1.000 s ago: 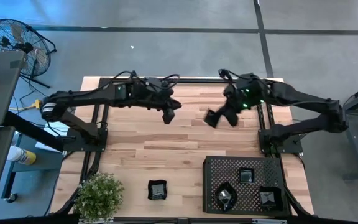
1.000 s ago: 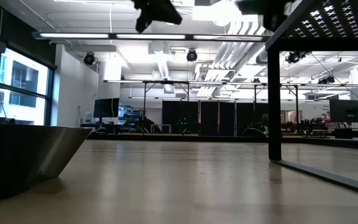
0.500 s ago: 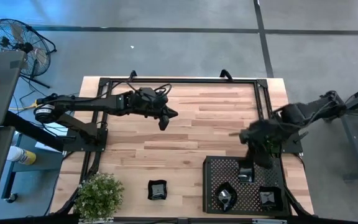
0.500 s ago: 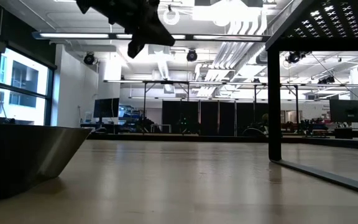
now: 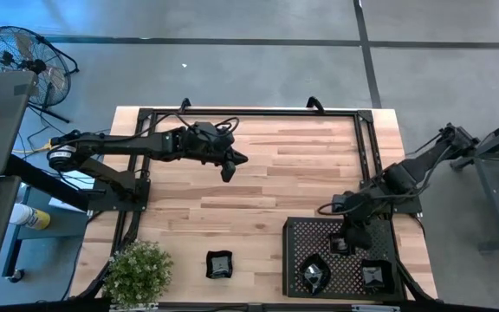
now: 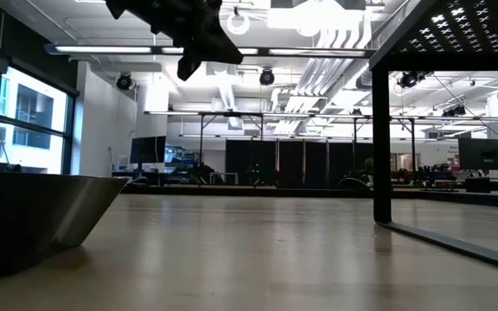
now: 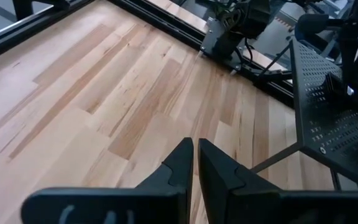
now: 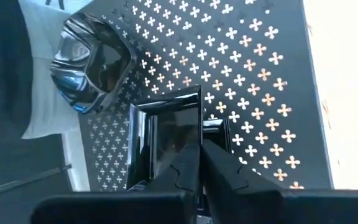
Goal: Pick & Place Mini shaped plates
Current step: Stack the black square plate on top of the black square plate on the shelf
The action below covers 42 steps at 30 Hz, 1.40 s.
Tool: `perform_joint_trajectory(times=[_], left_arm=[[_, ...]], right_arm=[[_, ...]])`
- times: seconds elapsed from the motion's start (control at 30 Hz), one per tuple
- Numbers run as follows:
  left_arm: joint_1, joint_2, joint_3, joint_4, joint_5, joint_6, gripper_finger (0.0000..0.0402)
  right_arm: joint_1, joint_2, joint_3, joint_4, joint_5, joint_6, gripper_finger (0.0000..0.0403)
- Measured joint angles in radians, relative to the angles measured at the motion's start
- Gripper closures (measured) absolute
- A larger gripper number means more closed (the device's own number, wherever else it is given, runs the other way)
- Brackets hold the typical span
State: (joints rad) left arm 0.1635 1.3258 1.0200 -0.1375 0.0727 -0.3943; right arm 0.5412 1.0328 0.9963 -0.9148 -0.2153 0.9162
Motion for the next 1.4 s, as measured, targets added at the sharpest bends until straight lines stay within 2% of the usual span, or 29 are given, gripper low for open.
perform_joint_trajectory(times=[0.6,0.7,0.87,1.17,1.4], left_arm=[[0.000,0.000,-0.001,-0.045,0.009,0.023,0.0380],[0.000,0.000,-0.001,-0.046,0.010,0.023,0.0380],[0.000,0.000,-0.001,-0.046,0.024,0.023,0.0380],[0.000,0.000,-0.001,-0.046,0.026,0.023,0.0380],[0.000,0.000,-0.001,-0.094,0.026,0.023,0.0380]], right_arm=[[0.044,0.000,0.016,-0.054,-0.004,0.011,0.0374],[0.044,0.000,0.016,-0.054,-0.030,0.008,0.0374],[0.040,0.000,0.016,-0.054,-0.082,-0.017,0.0399],[0.019,0.000,0.016,-0.054,-0.141,-0.030,0.0400],[0.002,0.000,0.016,-0.055,-0.143,-0.034,0.0354]])
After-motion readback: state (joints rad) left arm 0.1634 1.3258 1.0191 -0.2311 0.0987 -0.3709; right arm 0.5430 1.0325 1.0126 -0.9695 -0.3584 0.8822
